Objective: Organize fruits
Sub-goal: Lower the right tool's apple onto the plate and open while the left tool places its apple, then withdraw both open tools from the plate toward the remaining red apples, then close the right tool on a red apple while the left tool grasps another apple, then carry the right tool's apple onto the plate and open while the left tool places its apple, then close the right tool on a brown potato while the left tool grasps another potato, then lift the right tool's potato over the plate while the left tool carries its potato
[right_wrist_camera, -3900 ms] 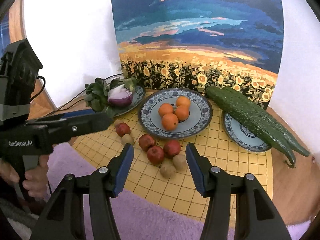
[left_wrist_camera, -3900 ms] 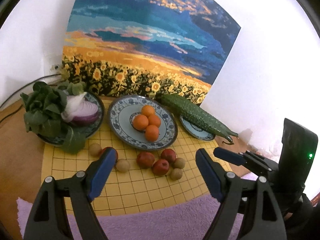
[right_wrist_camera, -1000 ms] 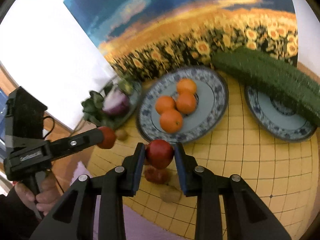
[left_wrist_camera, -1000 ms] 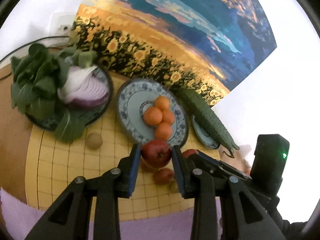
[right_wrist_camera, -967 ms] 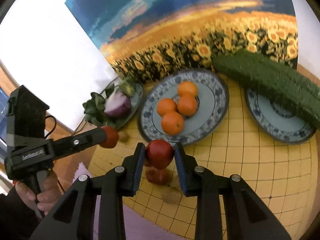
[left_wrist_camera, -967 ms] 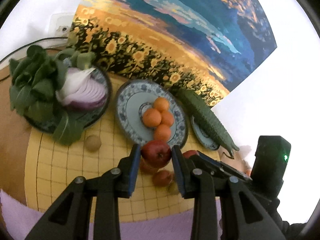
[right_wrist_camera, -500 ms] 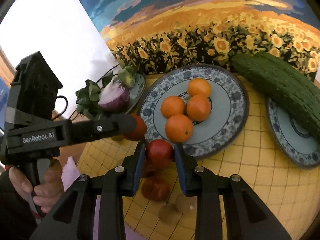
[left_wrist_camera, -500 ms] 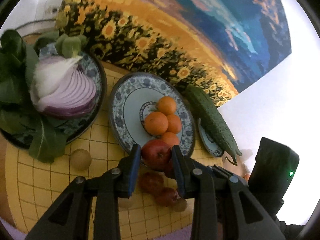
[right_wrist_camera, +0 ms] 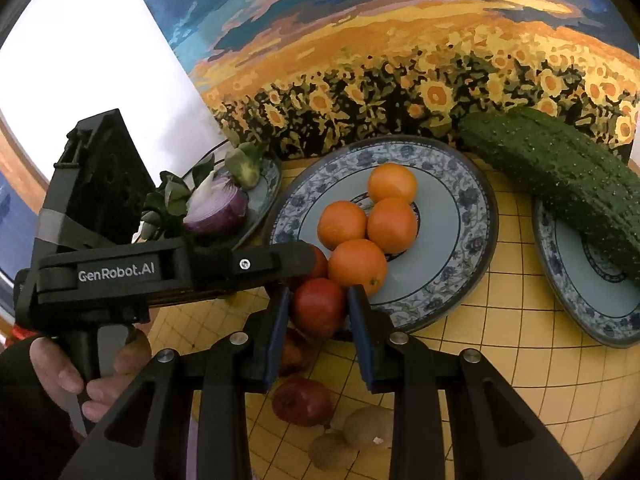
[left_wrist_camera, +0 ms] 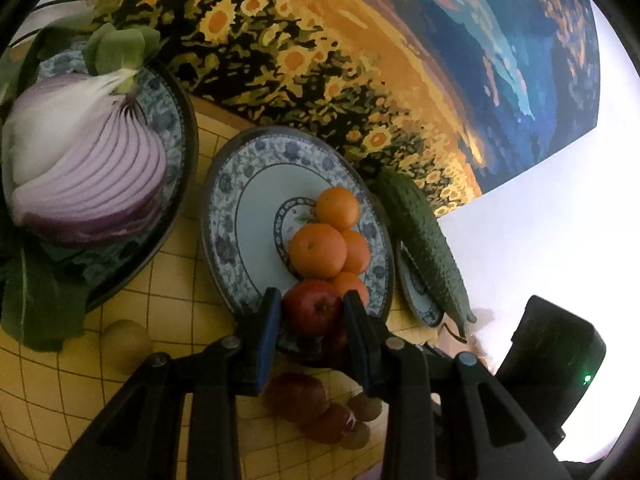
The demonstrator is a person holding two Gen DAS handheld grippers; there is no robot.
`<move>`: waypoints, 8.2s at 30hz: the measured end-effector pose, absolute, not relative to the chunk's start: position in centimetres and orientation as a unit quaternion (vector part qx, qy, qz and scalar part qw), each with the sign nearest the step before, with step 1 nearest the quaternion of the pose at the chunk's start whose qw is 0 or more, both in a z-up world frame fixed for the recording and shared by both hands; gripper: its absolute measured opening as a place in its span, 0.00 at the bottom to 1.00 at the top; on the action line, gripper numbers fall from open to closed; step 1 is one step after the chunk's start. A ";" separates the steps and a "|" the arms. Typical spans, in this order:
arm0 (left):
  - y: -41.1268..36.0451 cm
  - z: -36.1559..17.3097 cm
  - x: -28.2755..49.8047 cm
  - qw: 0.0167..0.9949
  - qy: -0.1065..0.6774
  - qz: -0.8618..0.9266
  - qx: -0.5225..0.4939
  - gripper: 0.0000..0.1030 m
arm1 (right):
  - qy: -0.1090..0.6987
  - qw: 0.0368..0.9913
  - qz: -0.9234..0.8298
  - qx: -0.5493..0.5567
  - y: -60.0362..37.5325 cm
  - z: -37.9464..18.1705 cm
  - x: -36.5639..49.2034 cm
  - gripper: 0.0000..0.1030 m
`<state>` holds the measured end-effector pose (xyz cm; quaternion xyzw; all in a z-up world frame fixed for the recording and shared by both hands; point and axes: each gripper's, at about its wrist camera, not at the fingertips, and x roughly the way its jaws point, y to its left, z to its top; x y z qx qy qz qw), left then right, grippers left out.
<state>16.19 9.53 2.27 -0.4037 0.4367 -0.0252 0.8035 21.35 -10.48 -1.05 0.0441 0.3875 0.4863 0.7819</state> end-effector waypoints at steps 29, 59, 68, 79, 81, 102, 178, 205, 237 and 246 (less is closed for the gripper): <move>9.3 4.1 13.6 0.814 0.415 -0.022 -0.405 0.53 | 0.406 0.768 0.489 0.079 -11.0 -1.6 21.9 0.24; 6.0 7.7 7.0 0.856 0.435 0.019 -0.279 0.53 | 0.385 0.781 0.489 0.054 -15.2 0.4 16.6 0.25; 6.3 6.9 6.1 0.847 0.449 0.015 -0.285 0.53 | 0.394 0.795 0.461 0.018 -14.0 -0.9 16.0 0.25; 6.7 6.1 7.0 0.844 0.460 0.009 -0.275 0.53 | 0.402 0.785 0.470 -0.011 -11.7 -2.0 16.5 0.33; 6.6 6.1 7.4 0.845 0.461 0.006 -0.272 0.53 | 0.402 0.780 0.480 -0.010 -11.8 -2.1 16.7 0.28; 5.2 4.5 12.8 0.840 0.484 -0.018 -0.245 0.52 | 0.384 0.772 0.502 -0.064 -11.3 -2.5 16.0 0.30; -0.7 8.3 13.1 0.901 0.403 0.041 -0.154 0.48 | 0.388 0.775 0.486 0.114 -19.2 0.1 24.5 0.48; 3.3 6.9 5.8 0.869 0.434 0.003 -0.238 0.48 | 0.411 0.774 0.480 0.041 -17.9 -1.1 15.7 0.42; 5.4 2.9 8.4 0.844 0.489 0.020 -0.222 0.33 | 0.350 0.818 0.437 -0.130 -12.0 -3.4 13.7 0.26; 4.7 2.7 9.1 0.847 0.489 0.025 -0.208 0.33 | 0.354 0.808 0.461 -0.098 -12.4 -3.6 14.0 0.26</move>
